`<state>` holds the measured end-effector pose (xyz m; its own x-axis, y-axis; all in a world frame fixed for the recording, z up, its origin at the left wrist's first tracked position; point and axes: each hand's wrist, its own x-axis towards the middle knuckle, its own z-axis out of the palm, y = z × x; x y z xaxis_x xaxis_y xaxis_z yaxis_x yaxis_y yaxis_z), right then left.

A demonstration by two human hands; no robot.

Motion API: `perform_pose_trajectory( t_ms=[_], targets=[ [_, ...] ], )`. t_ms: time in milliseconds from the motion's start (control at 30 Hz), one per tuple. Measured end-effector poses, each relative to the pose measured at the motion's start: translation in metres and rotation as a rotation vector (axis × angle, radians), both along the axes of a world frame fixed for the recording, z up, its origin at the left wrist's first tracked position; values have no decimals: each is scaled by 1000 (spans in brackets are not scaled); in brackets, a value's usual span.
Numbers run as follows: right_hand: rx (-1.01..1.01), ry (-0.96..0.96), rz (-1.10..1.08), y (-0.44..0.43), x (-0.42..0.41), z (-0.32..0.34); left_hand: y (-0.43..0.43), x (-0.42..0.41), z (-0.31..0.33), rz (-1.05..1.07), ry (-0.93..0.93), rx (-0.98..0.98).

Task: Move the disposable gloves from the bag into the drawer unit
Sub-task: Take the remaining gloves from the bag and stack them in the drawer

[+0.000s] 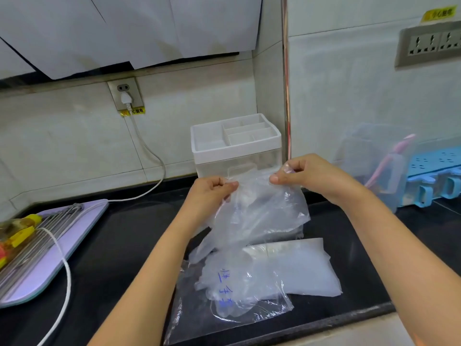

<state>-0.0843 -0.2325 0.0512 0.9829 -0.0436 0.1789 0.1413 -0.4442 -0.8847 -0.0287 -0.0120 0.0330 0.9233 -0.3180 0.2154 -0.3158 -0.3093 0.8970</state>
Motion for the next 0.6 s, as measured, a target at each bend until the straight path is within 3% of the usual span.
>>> perform_pose_trajectory(
  t_ms=[133,233,333,433,500,600],
  targets=[
    [55,35,22,-1,25,-19,-1,27,-1,4,-14,135],
    [-35,44,-55,-1,42,-32,-7,46,-12,65,-33,179],
    [-163,43,-149,-4,59,-47,-12,53,-23,233,-196,357],
    [-205,42,-180,-5,72,-58,-17,43,-27,338,-486,456],
    [-244,27,-175,-6,79,-66,-25,34,-25,306,-619,429],
    [-281,-7,-174,-4,87,-72,-40,27,-30,138,-540,511]
  ],
)
